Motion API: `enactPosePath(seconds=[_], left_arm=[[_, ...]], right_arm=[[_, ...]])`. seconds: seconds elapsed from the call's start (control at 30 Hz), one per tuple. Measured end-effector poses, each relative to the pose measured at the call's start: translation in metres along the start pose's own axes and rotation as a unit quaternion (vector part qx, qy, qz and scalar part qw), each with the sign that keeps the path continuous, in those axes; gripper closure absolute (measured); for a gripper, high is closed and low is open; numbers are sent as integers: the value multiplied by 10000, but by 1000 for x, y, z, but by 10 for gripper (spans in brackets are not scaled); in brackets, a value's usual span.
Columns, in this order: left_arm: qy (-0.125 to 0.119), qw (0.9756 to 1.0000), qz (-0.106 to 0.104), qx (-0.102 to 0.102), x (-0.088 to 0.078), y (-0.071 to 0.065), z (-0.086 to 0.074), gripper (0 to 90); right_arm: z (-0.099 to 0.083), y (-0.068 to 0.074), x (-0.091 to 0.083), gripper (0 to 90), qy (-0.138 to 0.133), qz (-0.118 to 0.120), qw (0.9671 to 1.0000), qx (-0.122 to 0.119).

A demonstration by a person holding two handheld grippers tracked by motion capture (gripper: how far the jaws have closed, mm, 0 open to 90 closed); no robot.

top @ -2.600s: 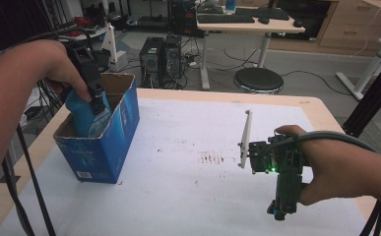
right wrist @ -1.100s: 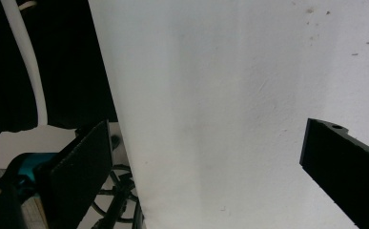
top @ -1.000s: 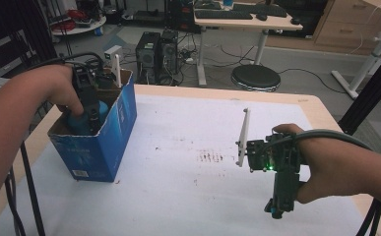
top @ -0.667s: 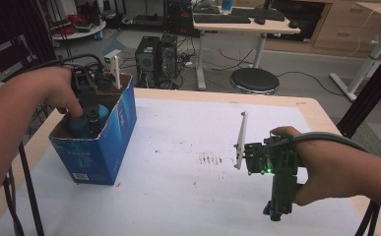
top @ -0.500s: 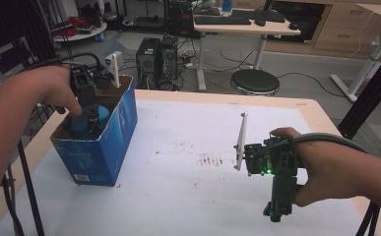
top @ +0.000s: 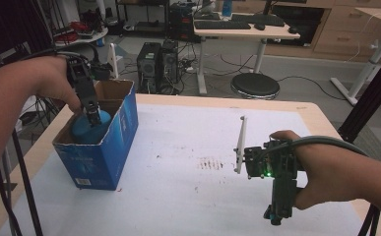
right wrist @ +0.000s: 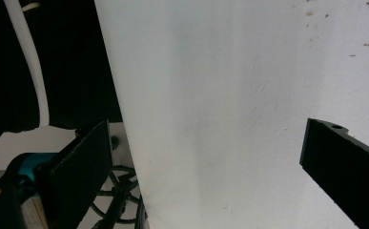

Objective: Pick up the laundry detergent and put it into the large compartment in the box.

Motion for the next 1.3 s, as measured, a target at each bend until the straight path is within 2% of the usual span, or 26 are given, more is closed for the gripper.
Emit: enactPosePath(seconds=[0.17,0.43,0.63,0.67,0.77,1.0,1.2,1.3], left_arm=[[-22,9999,128,20,-9,0,1,182],[-41,9996,244,115,-24,-7,4,128],[-55,9994,275,212,-32,-15,9,87],[-63,9994,273,208,-33,-17,10,75],[-42,9992,285,277,-37,-21,13,65],[-48,9993,203,305,-43,-32,20,16],[-36,9985,128,529,-47,-47,32,16],[-42,9970,123,765,-48,-54,40,16]], right_arm=[[0,1,-1,30,1,-12,10000,23],[-1,1,-2,30,-36,-29,10000,8],[-4,3,-3,30,-35,-28,10000,38],[-5,2,-4,30,-9,-55,10000,-21],[-5,4,-4,30,-27,-47,10000,62],[-8,6,-7,30,-32,-41,10000,81],[-11,6,-8,30,-14,-57,9999,90],[-12,6,-9,30,-26,-64,9999,100]])
Point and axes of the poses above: each handheld gripper's, and its own axes: x roughly forward along the jaws, z roughly out of its top, y roughly to its left, the point moved 9 cm from there along x, roughly forward along the jaws, and after that the axes turned 1 degree about -y, right-handed, at the moved point
